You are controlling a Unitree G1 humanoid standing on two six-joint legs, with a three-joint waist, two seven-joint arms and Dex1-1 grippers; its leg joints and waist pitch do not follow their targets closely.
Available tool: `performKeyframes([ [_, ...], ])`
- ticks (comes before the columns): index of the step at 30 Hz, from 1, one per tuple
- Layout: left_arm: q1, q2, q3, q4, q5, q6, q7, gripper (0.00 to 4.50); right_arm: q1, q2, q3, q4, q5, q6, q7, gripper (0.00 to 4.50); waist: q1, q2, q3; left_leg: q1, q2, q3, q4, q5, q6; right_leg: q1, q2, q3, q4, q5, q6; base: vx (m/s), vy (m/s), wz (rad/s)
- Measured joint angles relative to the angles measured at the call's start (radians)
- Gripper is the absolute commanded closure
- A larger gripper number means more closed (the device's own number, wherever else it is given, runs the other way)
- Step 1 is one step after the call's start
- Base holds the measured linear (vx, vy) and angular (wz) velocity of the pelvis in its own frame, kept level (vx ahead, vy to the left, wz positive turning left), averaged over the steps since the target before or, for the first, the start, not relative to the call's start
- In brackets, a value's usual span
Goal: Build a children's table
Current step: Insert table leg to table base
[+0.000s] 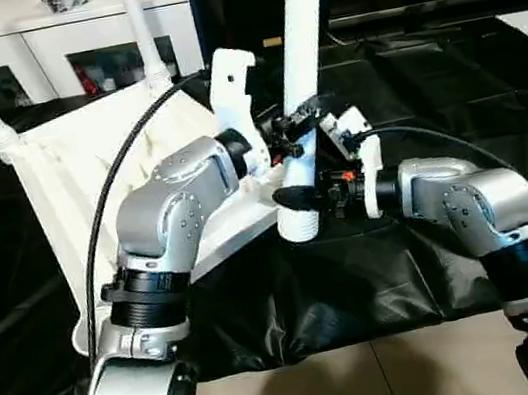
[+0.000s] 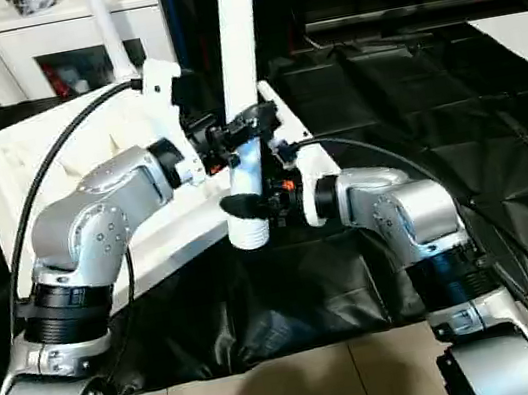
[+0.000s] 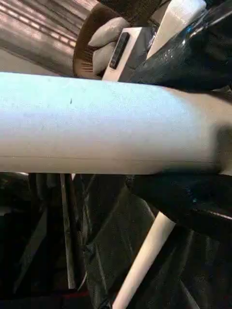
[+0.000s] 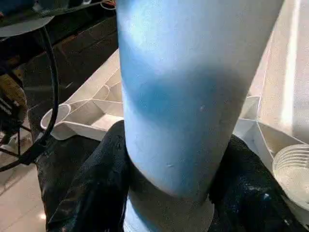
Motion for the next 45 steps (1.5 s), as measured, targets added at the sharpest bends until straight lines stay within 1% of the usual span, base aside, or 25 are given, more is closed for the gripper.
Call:
performKeyframes([
  [4,0.000,0.001,0.000,0.000,0.002,0.003,0.001,2.64,0.000,0.000,0.001,0.007,0.000,-0.008,0.003,2.61,0.000,0.000,0.000,0.000,0.000,0.000,0.000,0.000,0.000,0.000,0.000,0.000,0.000,0.000,0.000,0.000,0.000,0.00],
  [5,0.000,0.003,-0.004,0.000,0.003,0.003,0.001,2.08,0.000,0.001,0.001,0.010,0.000,-0.009,0.004,2.61,0.000,0.000,0.000,0.000,0.000,0.000,0.000,0.000,0.000,0.000,0.000,0.000,0.000,0.000,0.000,0.000,0.000,0.00],
  [6,0.000,0.004,-0.006,0.000,0.003,0.003,-0.001,1.94,0.000,0.001,0.002,0.011,-0.001,-0.009,0.004,2.61,0.000,0.000,0.000,0.000,0.000,0.000,0.000,0.000,0.000,0.000,0.000,0.000,0.000,0.000,0.000,0.000,0.000,0.00],
  [8,0.001,0.007,-0.008,0.000,0.003,0.003,-0.013,1.88,0.000,0.001,0.002,0.012,-0.003,-0.011,0.001,2.61,0.000,0.000,0.000,0.000,0.000,0.000,0.000,0.000,0.000,0.000,0.000,0.000,0.000,0.000,0.000,0.000,0.000,0.00],
  [10,0.013,-0.006,-0.004,0.001,0.016,-0.042,-0.010,1.66,0.000,0.011,-0.004,0.012,-0.003,-0.018,-0.017,2.61,0.000,0.000,0.000,0.000,0.000,0.000,0.000,0.000,0.000,0.000,0.000,0.000,0.000,0.000,0.000,0.000,0.000,0.00],
  [12,0.015,-0.036,0.019,0.006,0.019,-0.135,0.009,1.59,0.002,0.031,-0.033,0.013,-0.004,-0.020,-0.057,2.61,0.000,0.000,0.000,-0.001,0.000,0.000,0.000,0.000,0.000,0.000,0.000,0.000,0.000,0.000,0.000,0.000,0.000,0.00],
  [15,0.000,-0.060,0.097,-0.013,-0.002,-0.201,0.045,1.59,0.011,0.037,-0.058,0.013,-0.007,-0.043,-0.093,2.62,0.000,0.000,0.000,0.000,0.000,0.000,0.000,0.000,0.000,0.000,0.000,0.000,0.000,0.000,0.000,0.000,0.000,0.00],
  [18,-0.003,-0.053,0.147,-0.055,-0.022,-0.208,0.074,1.59,0.032,0.045,-0.106,0.007,-0.007,-0.067,-0.132,2.62,0.000,0.000,0.000,0.000,0.000,0.000,0.000,0.000,0.000,0.000,0.000,0.000,0.000,0.000,0.000,0.000,0.000,0.00],
  [19,-0.002,-0.042,0.153,-0.073,-0.022,-0.204,0.080,1.59,0.047,0.047,-0.128,-0.003,-0.006,-0.074,-0.152,2.62,0.000,0.000,0.000,0.000,0.000,0.000,0.000,0.000,0.000,0.000,0.000,0.000,0.000,0.000,0.000,0.000,0.000,0.00],
  [21,0.001,-0.026,0.156,-0.093,-0.018,-0.196,0.089,1.59,0.055,0.049,-0.147,-0.021,-0.004,-0.077,-0.177,2.62,-0.002,0.000,0.000,0.000,0.000,0.000,0.000,0.000,0.000,0.000,0.000,0.000,0.000,0.000,0.000,0.000,0.000,0.00],
  [23,0.047,0.018,0.122,-0.138,0.051,-0.204,0.124,1.59,0.081,0.049,-0.152,-0.075,-0.019,-0.093,-0.225,2.62,-0.002,0.003,-0.002,0.001,0.000,0.000,0.000,0.000,0.000,0.000,0.000,0.000,0.000,0.000,0.000,0.000,0.000,0.00],
  [25,0.157,0.088,0.090,-0.196,0.156,-0.211,0.166,1.59,0.148,0.043,-0.169,-0.155,-0.056,-0.106,-0.298,2.62,-0.007,0.006,-0.004,0.002,0.000,0.000,-0.002,-0.001,-0.002,0.002,0.000,0.001,-0.001,-0.001,0.003,0.000,0.000,0.00],
  [26,0.201,0.101,0.090,-0.197,0.186,-0.205,0.179,1.59,0.176,0.035,-0.182,-0.166,-0.071,-0.106,-0.323,2.62,-0.011,0.006,-0.004,0.003,0.000,0.000,-0.002,-0.003,-0.005,0.002,0.000,0.000,0.000,-0.003,0.006,0.000,0.000,0.00],
  [27,0.270,0.114,0.087,-0.220,0.218,-0.196,0.192,1.59,0.218,0.033,-0.193,-0.195,-0.102,-0.106,-0.366,2.62,-0.013,0.006,-0.004,0.002,0.000,0.000,-0.002,-0.003,-0.006,0.001,0.000,0.000,-0.001,-0.003,0.006,0.000,0.000,0.00],
  [30,0.432,0.116,0.073,-0.288,0.246,-0.196,0.211,1.59,0.328,0.052,-0.194,-0.293,-0.141,-0.078,-0.438,2.62,-0.021,0.006,-0.004,0.001,0.000,0.000,-0.003,-0.003,-0.006,0.001,0.000,0.000,-0.002,-0.004,0.008,0.000,0.000,0.00],
  [32,0.495,0.096,0.072,-0.320,0.268,-0.207,0.246,1.59,0.371,0.064,-0.188,-0.352,-0.159,-0.061,-0.466,2.62,-0.024,0.005,-0.004,0.001,0.000,0.000,-0.003,-0.003,-0.006,0.001,0.000,0.000,-0.003,-0.004,0.009,0.000,0.000,0.00],
  [33,0.545,0.088,0.073,-0.343,0.296,-0.241,0.274,1.59,0.402,0.078,-0.189,-0.404,-0.172,-0.065,-0.489,2.62,-0.025,0.005,-0.004,0.003,0.000,0.000,-0.003,-0.003,-0.006,0.002,0.000,0.000,-0.003,-0.004,0.010,0.000,0.000,0.00],
  [34,0.577,0.084,0.076,-0.346,0.313,-0.263,0.294,1.59,0.421,0.082,-0.188,-0.429,-0.183,-0.083,-0.504,2.62,-0.026,0.006,-0.004,0.004,0.000,0.000,-0.003,-0.003,-0.006,0.003,0.000,0.000,-0.003,-0.004,0.010,0.000,0.000,0.00],
  [35,0.613,0.079,0.078,-0.347,0.334,-0.288,0.318,1.59,0.445,0.086,-0.189,-0.455,-0.207,-0.125,-0.529,2.62,-0.027,0.006,-0.004,0.005,0.000,0.000,-0.004,-0.003,-0.006,0.004,0.001,0.000,-0.004,-0.003,0.011,0.000,0.000,0.00],
  [36,0.662,0.078,0.081,-0.348,0.361,-0.316,0.347,1.59,0.472,0.090,-0.193,-0.475,-0.238,-0.188,-0.563,2.62,-0.030,0.005,-0.005,0.006,0.000,0.000,-0.004,-0.003,-0.006,0.005,0.001,0.000,-0.005,-0.003,0.011,0.000,0.000,0.00],
  [38,0.698,0.079,0.082,-0.346,0.392,-0.332,0.377,1.59,0.487,0.115,-0.223,-0.481,-0.258,-0.261,-0.609,2.62,-0.032,0.005,-0.004,0.005,-0.001,-0.001,-0.004,-0.003,-0.006,0.004,0.001,0.000,-0.006,-0.003,0.012,0.000,0.000,0.00],
  [39,0.700,0.079,0.082,-0.347,0.401,-0.341,0.388,1.59,0.486,0.137,-0.241,-0.481,-0.262,-0.295,-0.632,2.62,-0.033,0.005,-0.004,0.005,-0.001,-0.001,-0.004,-0.003,-0.006,0.005,0.001,0.000,-0.006,-0.003,0.012,0.000,0.000,0.00],
  [40,0.699,0.078,0.084,-0.353,0.406,-0.347,0.396,1.59,0.487,0.142,-0.238,-0.481,-0.277,-0.318,-0.651,2.62,-0.034,0.005,-0.004,0.006,-0.001,-0.001,-0.004,-0.003,-0.006,0.005,0.001,0.000,-0.007,-0.003,0.012,0.000,0.000,0.00],
  [42,0.695,0.066,0.095,-0.375,0.407,-0.348,0.409,1.59,0.498,0.150,-0.234,-0.482,-0.286,-0.344,-0.670,2.62,-0.038,0.005,-0.005,0.006,-0.001,-0.002,-0.004,-0.003,-0.006,0.008,0.001,-0.001,-0.010,-0.002,0.013,0.000,0.000,0.00],
  [45,0.683,0.058,0.106,-0.383,0.402,-0.338,0.419,1.59,0.540,0.155,-0.221,-0.477,-0.281,-0.340,-0.655,2.62,-0.053,0.006,-0.005,0.006,-0.001,-0.004,-0.006,-0.003,-0.006,0.013,0.002,-0.002,-0.021,0.000,0.017,0.000,0.000,0.00],
])
